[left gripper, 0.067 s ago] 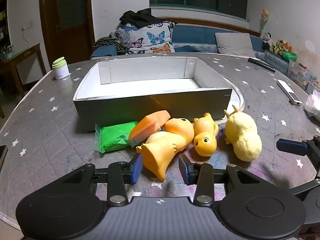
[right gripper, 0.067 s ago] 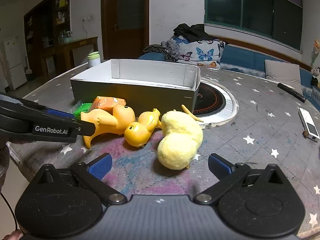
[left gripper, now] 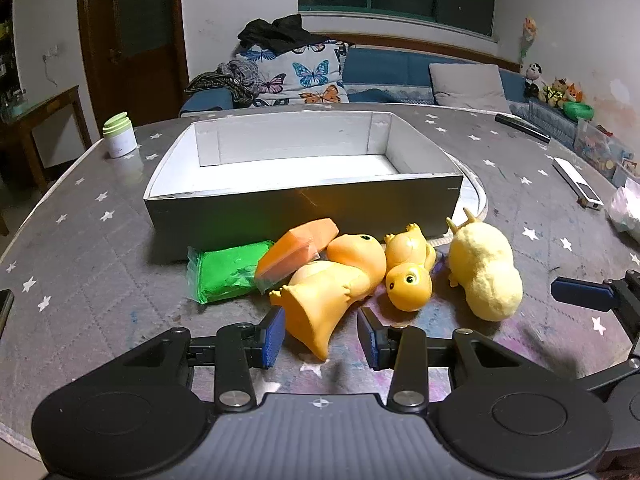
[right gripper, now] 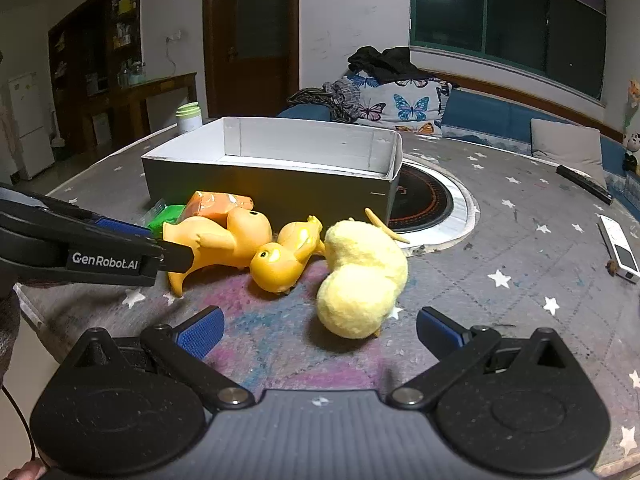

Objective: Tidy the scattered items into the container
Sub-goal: 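Move the left tool toward the yellow plush chick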

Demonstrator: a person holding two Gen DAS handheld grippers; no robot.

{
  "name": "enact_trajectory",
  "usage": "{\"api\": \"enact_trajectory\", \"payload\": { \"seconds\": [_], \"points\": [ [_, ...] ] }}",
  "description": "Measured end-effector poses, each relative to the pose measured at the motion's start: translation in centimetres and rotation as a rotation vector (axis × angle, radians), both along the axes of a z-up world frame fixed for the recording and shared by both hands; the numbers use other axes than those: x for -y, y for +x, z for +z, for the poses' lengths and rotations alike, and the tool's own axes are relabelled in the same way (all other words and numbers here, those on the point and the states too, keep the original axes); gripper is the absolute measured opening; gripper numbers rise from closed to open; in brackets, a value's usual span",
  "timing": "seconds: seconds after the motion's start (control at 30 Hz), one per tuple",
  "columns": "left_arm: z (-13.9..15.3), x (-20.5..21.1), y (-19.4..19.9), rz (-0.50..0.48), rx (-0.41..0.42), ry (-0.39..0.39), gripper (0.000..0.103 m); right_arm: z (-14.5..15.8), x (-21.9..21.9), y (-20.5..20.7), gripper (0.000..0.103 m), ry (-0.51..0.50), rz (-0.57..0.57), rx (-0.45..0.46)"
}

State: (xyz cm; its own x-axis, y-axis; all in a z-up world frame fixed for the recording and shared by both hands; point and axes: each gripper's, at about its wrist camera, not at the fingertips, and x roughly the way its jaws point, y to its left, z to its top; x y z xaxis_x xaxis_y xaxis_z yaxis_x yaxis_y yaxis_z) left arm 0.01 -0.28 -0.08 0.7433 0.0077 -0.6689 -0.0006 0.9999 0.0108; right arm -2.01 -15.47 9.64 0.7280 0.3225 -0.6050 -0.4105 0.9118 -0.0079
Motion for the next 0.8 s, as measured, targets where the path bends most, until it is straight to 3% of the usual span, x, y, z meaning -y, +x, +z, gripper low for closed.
{"api": "enact_trajectory", "payload": {
  "seconds": [0.47,0.8],
  "points": [
    [-0.3,1.3,0.1,-0.007,-0.009,-0.006,0.042,-0.7,-0.4,0.8,0.103,0.008,-0.008,-0.007],
    [-0.2,1.3,-0.8,-0.010,-0.004,-0.010,0.042,-0.7,0.7,-0.9,0.103,0.007,-0.016,0.000]
  ]
}}
